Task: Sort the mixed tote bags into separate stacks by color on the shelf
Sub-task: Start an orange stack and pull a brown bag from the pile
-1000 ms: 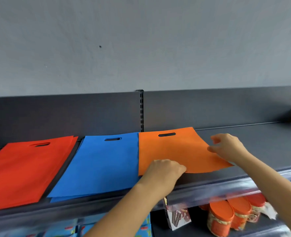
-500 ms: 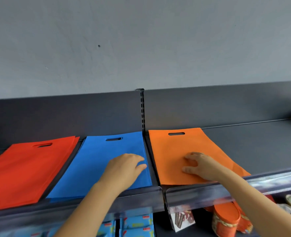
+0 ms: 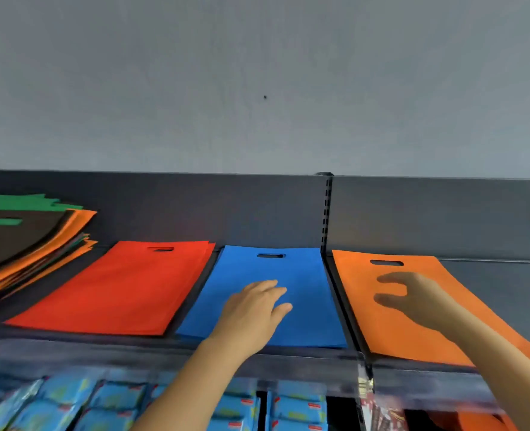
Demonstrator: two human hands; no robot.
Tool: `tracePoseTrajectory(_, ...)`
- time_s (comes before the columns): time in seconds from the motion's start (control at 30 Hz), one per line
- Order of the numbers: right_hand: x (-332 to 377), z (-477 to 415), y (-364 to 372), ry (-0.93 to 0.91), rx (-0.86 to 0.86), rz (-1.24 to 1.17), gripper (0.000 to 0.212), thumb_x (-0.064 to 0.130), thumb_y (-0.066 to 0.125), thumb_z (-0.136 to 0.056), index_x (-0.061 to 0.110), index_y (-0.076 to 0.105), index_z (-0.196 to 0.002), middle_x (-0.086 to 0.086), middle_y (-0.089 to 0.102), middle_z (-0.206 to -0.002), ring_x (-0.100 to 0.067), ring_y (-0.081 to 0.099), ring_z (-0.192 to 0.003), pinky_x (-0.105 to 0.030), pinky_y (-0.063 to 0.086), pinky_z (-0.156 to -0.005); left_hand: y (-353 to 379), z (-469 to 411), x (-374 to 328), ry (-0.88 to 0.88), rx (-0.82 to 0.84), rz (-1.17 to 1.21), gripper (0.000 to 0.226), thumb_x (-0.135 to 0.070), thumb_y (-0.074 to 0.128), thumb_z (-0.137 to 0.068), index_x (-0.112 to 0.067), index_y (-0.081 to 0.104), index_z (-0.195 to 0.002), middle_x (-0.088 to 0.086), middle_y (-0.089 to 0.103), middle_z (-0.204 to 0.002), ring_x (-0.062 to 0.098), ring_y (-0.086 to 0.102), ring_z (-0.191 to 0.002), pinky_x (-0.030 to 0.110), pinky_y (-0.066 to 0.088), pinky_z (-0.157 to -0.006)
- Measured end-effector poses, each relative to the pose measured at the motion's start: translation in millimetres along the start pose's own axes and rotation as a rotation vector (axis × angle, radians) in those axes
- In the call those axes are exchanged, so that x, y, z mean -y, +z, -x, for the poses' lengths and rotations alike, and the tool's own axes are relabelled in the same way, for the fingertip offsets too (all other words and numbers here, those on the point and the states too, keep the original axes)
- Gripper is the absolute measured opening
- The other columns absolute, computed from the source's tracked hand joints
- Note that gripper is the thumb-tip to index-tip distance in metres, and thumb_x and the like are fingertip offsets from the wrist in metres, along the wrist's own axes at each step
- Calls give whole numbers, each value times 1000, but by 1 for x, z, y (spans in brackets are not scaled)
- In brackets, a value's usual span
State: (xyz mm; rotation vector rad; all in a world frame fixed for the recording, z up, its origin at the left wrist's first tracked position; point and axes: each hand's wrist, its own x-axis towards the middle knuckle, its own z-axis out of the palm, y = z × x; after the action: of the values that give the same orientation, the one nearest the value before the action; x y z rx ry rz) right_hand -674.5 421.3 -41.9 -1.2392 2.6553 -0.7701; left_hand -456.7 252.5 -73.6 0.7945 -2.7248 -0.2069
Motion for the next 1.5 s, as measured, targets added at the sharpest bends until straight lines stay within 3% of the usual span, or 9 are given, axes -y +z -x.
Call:
tracePoseTrajectory(0.17, 100, -1, 41, -214, 34, -69, 45, 32, 63, -88, 23, 52, -131, 7, 47, -139, -17, 43, -130, -29, 37, -98, -48, 41, 68, -44, -223, -71, 44, -46, 40, -97, -29, 46, -137, -12, 38, -147, 6, 32, -135, 27, 29, -108)
tracePoseTrajectory(0.47, 310, 12, 153, -510, 132, -223, 39, 26, 67, -86, 16, 60, -122, 5, 63, -118, -5, 57, -102, -11, 37, -87, -144, 137, 226, -168, -564, -206, 33, -42, 54, -87, -24, 70, -109, -11, 68, -110, 9, 63, -103, 25, 50, -82)
tracePoseTrajectory(0.7, 444, 23, 223, -623, 134, -320, 34, 25, 66, -86, 14, 63, -118, 1, 67, -114, -6, 60, -95, -16, 43, -88, -202, 186, 349, -424, -381, -246, 53, -54, 39, -93, -28, 42, -140, -10, 46, -141, 9, 39, -131, 27, 36, -101)
tracePoseTrajectory(0.9, 512, 27, 266, -594, 196, -318, 36, 29, 57, -92, 12, 60, -124, -1, 63, -124, -13, 57, -113, -21, 41, -95, -214, 200, 413, -491, 148, -182, 118, -91, 27, -54, -23, 17, -150, -3, 10, -158, 14, 9, -145, 39, 13, -117)
tracePoseTrajectory(1.1, 541, 24, 290, -468, 226, -338, 32, 26, 51, -96, 12, 60, -124, -1, 61, -126, -14, 53, -117, -19, 38, -90, -227, 204, 444, -362, 312, -119, 122, -82, 63, -47, -37, 12, -148, -10, 0, -157, 13, 4, -145, 37, 13, -117)
tracePoseTrajectory(1.2, 548, 19, 289, -398, 192, -450, 30, 22, 53, -95, 10, 63, -120, -1, 63, -120, -13, 55, -111, -19, 38, -87, -230, 203, 458, -319, 286, -86, 108, -75, 68, -55, -46, 17, -145, -13, 5, -157, 14, 9, -144, 38, 16, -117)
tracePoseTrajectory(1.3, 558, 14, 284, -324, 191, -621, 25, 22, 57, -92, 12, 66, -114, 3, 64, -95, -13, 57, -92, -23, 45, -81, -235, 202, 465, -287, 272, -60, 103, -75, 67, -56, -50, 18, -144, -16, 12, -155, 15, 17, -142, 38, 21, -114)
tracePoseTrajectory(1.4, 570, 11, 279, -265, 218, -759, 25, 20, 58, -91, 10, 66, -112, 0, 64, -87, -16, 59, -85, -32, 51, -86, -240, 201, 468, -282, 279, -59, 105, -86, 49, -51, -47, 21, -144, -17, 26, -152, 15, 29, -137, 33, 28, -110)
tracePoseTrajectory(1.5, 577, 10, 276, -265, 237, -799, 32, 20, 58, -91, 8, 61, -120, -6, 66, -100, -16, 64, -90, -24, 54, -80, -242, 201, 467, -350, 140, 78, 79, -81, 31, -68, -32, 50, -128, -11, 59, -116, 14, 55, -108, 30, 43, -92)
